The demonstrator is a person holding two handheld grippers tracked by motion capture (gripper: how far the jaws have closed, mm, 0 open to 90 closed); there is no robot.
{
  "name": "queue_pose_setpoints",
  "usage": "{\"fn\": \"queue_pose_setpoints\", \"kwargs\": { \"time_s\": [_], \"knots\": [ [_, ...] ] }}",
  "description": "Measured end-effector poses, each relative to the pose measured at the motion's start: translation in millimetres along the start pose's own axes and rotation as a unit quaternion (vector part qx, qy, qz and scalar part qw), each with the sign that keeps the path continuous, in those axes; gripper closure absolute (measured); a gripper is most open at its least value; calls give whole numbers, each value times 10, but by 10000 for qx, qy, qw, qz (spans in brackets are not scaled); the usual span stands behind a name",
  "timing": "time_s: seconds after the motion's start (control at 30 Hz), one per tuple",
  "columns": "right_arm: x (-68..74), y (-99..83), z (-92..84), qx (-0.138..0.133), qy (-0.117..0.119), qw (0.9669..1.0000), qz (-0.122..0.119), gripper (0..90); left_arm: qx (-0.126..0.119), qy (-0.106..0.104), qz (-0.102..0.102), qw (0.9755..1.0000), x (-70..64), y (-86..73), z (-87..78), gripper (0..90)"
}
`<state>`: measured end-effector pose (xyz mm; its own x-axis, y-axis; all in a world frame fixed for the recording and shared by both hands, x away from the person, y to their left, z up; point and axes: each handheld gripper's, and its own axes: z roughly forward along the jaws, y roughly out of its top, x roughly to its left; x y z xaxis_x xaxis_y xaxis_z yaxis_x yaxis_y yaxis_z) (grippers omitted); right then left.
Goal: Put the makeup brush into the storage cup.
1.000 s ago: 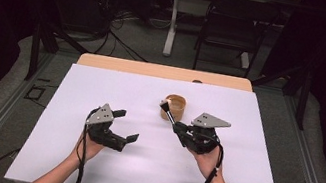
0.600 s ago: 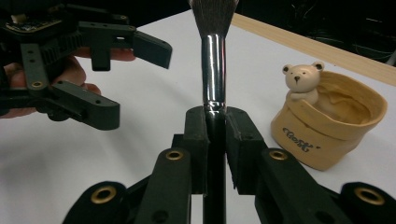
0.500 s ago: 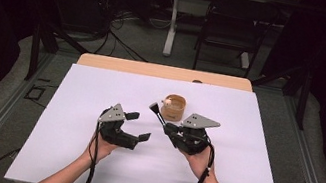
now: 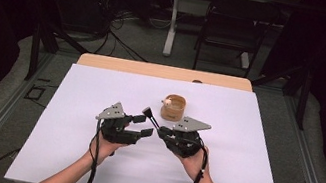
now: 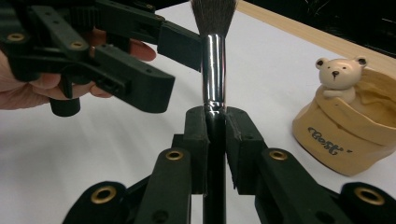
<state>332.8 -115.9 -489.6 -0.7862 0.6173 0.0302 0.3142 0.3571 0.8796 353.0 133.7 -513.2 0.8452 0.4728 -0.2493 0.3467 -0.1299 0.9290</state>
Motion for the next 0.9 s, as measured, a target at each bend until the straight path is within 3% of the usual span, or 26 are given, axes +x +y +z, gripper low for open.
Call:
{"fn": "queue_pose_setpoints", "kwargs": {
  "time_s": [0.47,0.73,0.77,0.8,0.9],
  "knots": [
    [105,-65,106,203,131,9993,-283,793,-54,-122,-290,9995,39,-37,-24,556],
    [139,-76,131,229,127,9988,-419,794,-149,-217,-332,9991,39,-45,-36,665],
    [143,-79,137,248,122,9987,-422,811,-136,-220,-341,9991,41,-47,-37,686],
    [144,-84,142,230,121,9987,-446,900,-84,-192,-286,9994,33,-49,-29,736],
    [151,-83,147,212,85,9986,-482,900,-32,-263,-272,9993,14,-54,-8,763]
  ]
}}
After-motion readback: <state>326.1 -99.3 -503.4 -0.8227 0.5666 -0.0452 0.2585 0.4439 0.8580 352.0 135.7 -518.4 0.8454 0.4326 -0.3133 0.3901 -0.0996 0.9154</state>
